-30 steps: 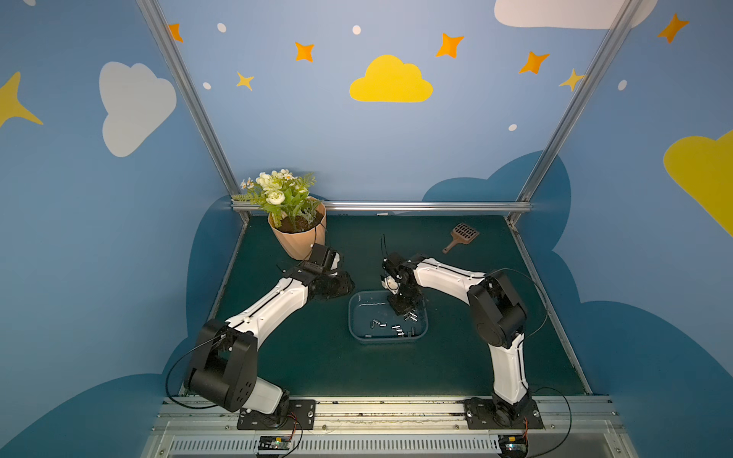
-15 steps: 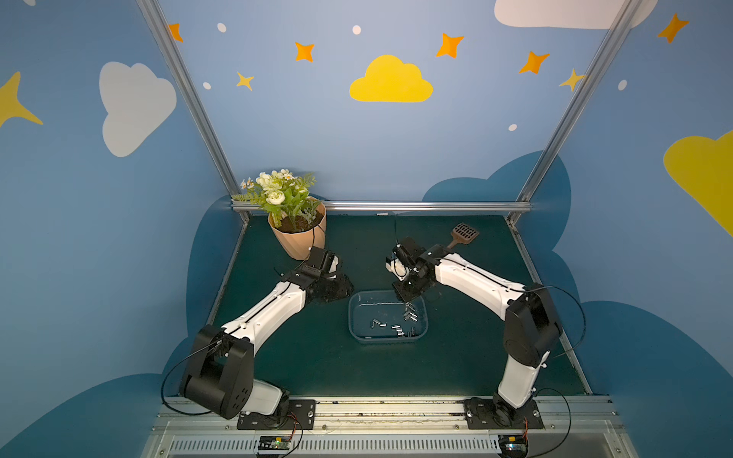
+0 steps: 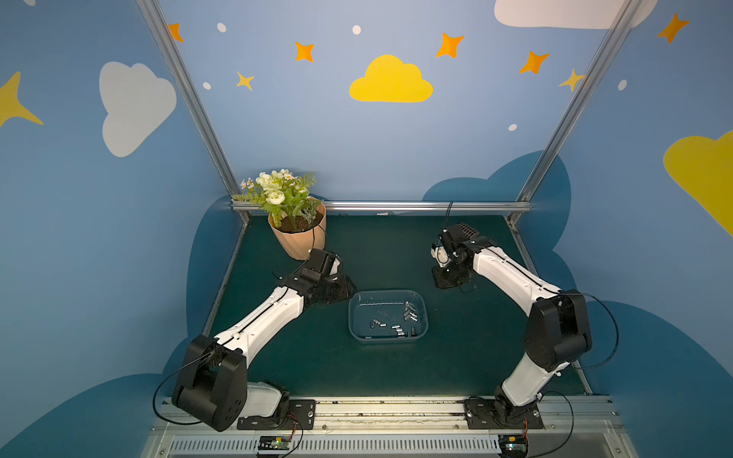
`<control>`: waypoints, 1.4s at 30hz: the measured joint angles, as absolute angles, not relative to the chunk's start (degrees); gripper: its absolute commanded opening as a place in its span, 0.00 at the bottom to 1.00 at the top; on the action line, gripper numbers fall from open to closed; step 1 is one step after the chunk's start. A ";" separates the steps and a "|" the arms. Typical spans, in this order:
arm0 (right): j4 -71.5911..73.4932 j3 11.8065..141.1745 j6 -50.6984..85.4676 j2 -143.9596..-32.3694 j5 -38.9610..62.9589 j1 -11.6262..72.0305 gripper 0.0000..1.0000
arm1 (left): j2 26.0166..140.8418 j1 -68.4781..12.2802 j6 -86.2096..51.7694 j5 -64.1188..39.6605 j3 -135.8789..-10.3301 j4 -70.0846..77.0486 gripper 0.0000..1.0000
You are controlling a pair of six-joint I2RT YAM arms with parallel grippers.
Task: Take out the socket from the storage box
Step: Pick up the socket head from the storage box, then place the socket head at the center of the board.
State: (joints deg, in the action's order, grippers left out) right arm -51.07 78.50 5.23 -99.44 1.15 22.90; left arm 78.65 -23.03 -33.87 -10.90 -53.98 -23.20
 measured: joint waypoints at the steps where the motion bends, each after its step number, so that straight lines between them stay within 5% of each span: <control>1: -50.98 78.02 5.19 -100.14 1.08 22.50 0.21 | 78.63 -23.20 -33.89 -10.92 -53.98 -23.18 0.52; 27: -48.21 75.35 5.32 -111.61 0.51 21.06 0.21 | 76.84 -27.16 -33.89 -10.96 -52.84 -23.24 0.52; 42: -48.29 75.42 5.56 -111.72 0.71 20.93 0.38 | 76.84 -27.57 -33.89 -10.98 -51.46 -23.03 0.53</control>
